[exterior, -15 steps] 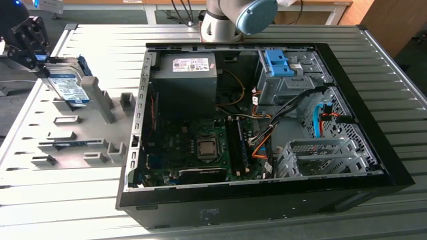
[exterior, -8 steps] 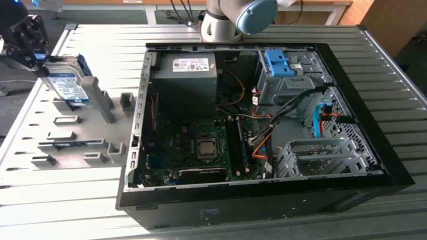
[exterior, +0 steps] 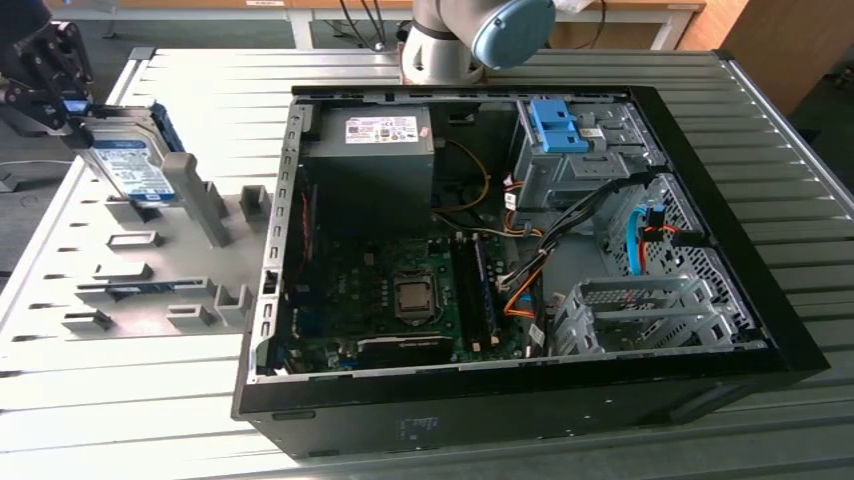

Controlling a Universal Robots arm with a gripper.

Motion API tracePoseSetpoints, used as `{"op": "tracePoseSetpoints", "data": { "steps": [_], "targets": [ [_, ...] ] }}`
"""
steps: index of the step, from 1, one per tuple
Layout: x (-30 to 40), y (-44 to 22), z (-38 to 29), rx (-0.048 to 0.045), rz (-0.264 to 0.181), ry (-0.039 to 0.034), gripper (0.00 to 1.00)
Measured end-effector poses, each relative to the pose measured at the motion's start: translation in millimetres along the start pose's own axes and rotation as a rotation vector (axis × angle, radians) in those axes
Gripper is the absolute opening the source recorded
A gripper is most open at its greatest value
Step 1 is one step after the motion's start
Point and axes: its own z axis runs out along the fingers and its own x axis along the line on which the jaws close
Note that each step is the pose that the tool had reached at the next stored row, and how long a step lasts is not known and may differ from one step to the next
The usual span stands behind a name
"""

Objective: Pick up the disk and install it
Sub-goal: 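Pick up the disk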

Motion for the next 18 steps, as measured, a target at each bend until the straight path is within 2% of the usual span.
{"op": "tracePoseSetpoints", "data": {
  "steps": [18],
  "targets": [
    [0.3,0.0,-24.3,0.0,0.0,0.0,0.37]
  ]
}}
